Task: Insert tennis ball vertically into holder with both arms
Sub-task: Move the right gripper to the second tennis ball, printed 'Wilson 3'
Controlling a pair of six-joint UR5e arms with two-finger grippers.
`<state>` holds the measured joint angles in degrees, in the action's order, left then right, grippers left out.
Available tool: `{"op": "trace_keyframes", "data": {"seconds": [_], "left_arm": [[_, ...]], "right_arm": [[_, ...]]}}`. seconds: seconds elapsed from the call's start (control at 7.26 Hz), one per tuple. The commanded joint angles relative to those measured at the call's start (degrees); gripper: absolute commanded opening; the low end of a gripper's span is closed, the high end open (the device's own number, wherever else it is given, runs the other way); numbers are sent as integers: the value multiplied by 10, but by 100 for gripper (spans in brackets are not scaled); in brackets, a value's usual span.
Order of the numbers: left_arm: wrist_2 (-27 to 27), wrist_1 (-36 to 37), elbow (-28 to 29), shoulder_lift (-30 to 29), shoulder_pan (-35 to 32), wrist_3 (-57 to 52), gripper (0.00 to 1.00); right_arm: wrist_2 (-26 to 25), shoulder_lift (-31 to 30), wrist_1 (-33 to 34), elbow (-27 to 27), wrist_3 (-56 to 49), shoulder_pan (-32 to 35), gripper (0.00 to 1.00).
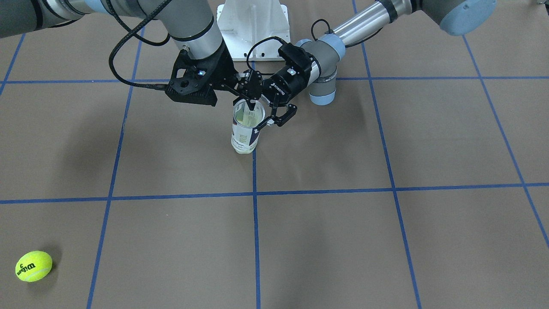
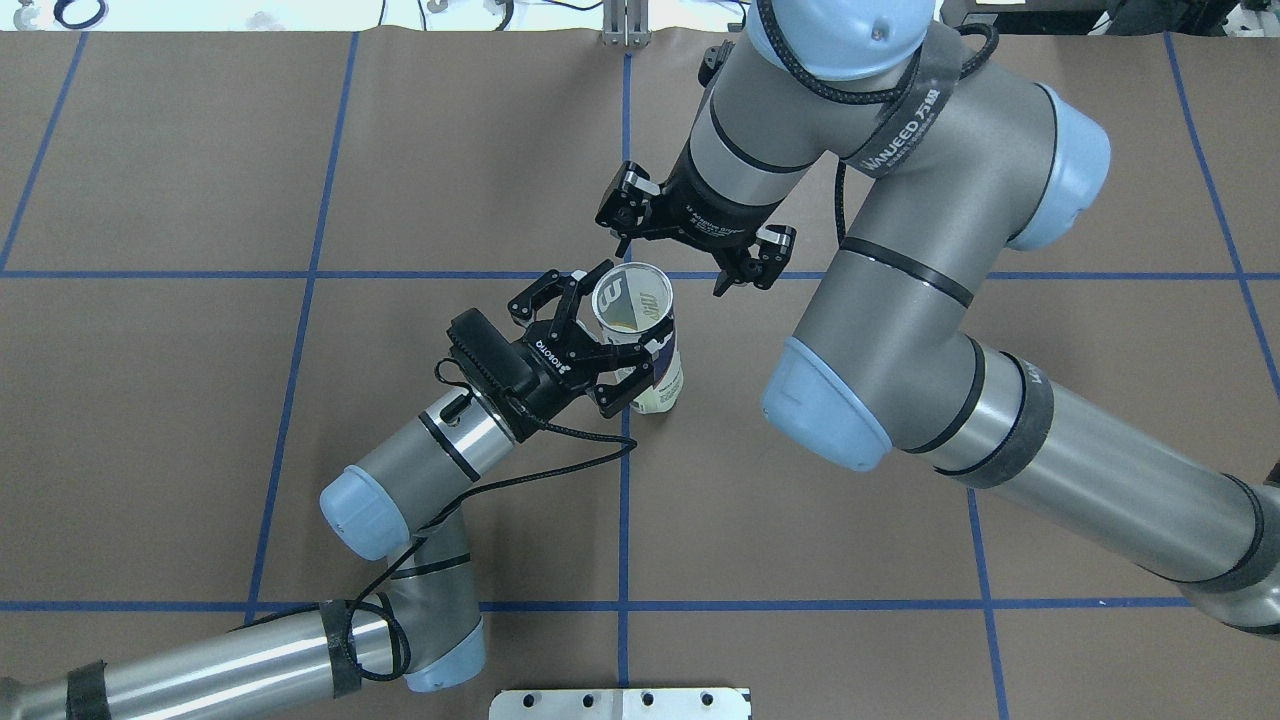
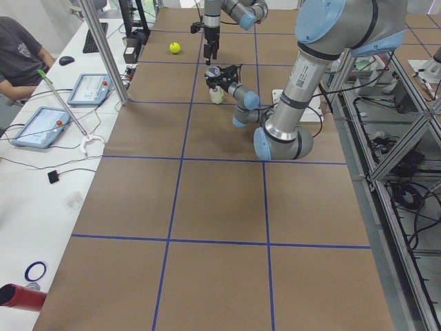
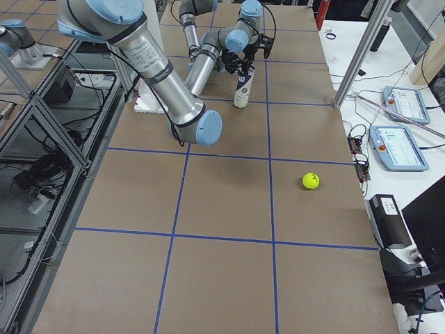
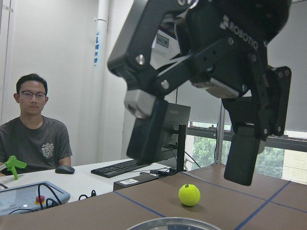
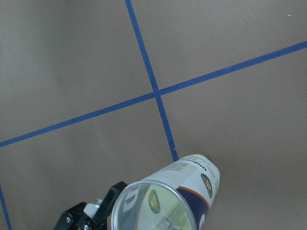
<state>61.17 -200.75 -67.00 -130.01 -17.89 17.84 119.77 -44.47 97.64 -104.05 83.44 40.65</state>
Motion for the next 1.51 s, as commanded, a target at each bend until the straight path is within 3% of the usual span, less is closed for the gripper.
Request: {"op": "trace_keyframes", "data": {"seconds": [0.0,0.55,0.83,1.1,1.24,1.38], "left_arm": [[0,1,-2,-2,1,0,88],[-1,2,-2,-2,7,0,88],[-1,2,-2,-2,8,0,89],[-1,2,-3,-1,8,0,89],[-1,2,-2,-2,8,0,89],[-1,2,-2,0,8,0,89]], "right_arm": [[9,-37,0,-32,-8,30,99],[45,-116,0,-34,-143,126,99],[44,-141,-1,1,-216,173,99],[44,-142,-2,85,-300,223,99],[42,-141,-44,143,-319,242,99],[39,-145,-153,222,-325,252,99]]}}
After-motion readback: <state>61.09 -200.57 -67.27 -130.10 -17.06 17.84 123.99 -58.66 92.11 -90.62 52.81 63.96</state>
